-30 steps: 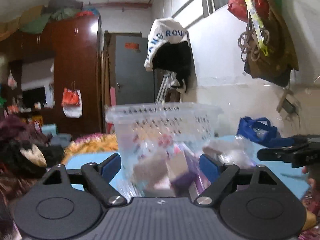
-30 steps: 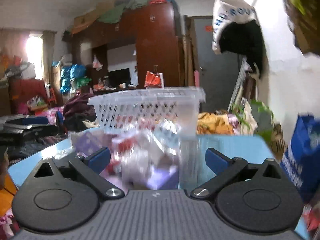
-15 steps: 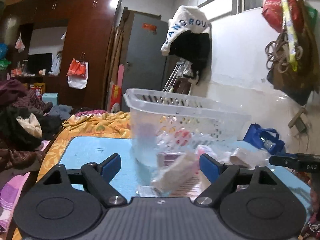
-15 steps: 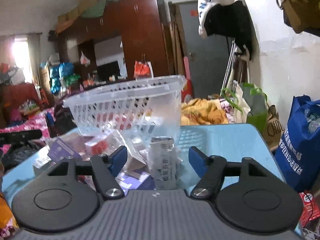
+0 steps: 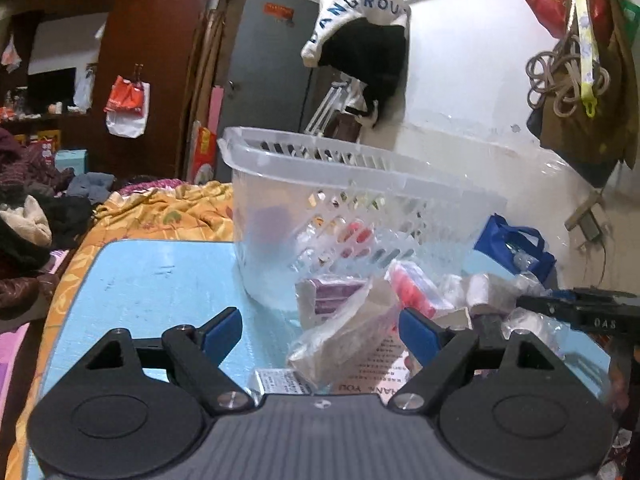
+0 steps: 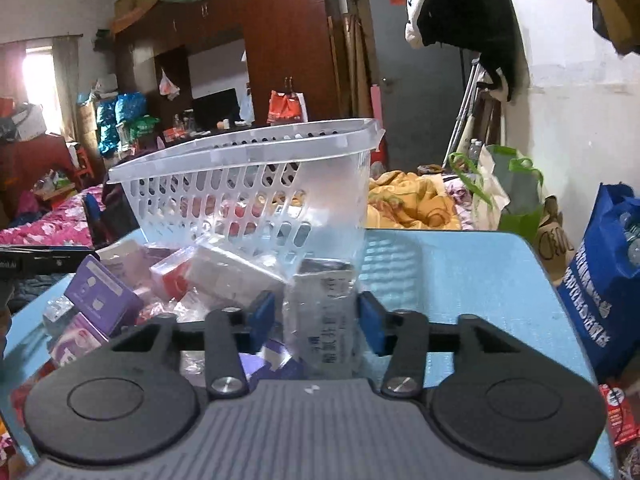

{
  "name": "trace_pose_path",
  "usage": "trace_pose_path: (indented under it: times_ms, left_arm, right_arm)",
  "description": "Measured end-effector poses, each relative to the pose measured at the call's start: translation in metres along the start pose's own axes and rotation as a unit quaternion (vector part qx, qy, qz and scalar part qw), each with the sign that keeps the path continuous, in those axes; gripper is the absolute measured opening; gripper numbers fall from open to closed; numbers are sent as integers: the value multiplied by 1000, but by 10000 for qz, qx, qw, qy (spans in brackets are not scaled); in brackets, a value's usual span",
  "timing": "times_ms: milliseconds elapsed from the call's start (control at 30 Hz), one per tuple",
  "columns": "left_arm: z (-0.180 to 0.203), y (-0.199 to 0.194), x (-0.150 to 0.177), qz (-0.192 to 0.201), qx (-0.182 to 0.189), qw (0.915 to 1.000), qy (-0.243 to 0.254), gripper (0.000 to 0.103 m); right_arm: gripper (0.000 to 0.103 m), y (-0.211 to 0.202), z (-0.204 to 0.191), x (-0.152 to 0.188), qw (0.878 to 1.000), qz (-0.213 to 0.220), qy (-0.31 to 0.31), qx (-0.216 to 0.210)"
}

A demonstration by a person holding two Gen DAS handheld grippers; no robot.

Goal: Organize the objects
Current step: 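Grasp a clear packet with the left tool while the right tool grasps the white text box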

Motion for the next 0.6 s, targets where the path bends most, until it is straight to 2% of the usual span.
trace_pose_path:
  times_ms: [33, 67, 100, 167, 333, 600]
  left_arm:
    - [1, 0, 2, -35, 49, 10000, 29, 85]
    - [3, 1, 3, -76, 84, 9999, 76, 79]
    - [4, 3, 5, -115, 94, 9998, 133, 68]
    - [4, 6, 9, -130, 14, 9997, 196, 52]
    - [8, -2, 8, 175, 10, 9994, 299, 50]
    - [6, -18, 0, 604, 279, 9977, 133, 49]
  right_arm:
    - [42, -1, 0, 0, 10000, 19, 12, 14]
    - [42, -1, 1, 1, 10000, 31, 46, 9]
    - [42, -2, 3, 1, 10000, 37, 90, -10]
    - [42, -3, 6, 1, 9998, 80, 175, -24]
    - [41, -6, 7, 0, 9997, 153, 180, 30]
    - [41, -14, 4, -4, 9988, 440, 83, 183]
Point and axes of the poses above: each gripper's, at about its wrist camera, not at the fingertips, and y roughly the way its jaws point, z to its right, x to its underside, the point moved 7 cm from there along y, roughly the way its jaws point, and after that the axes turned 12 degrees about -y, right-handed, at the moved point
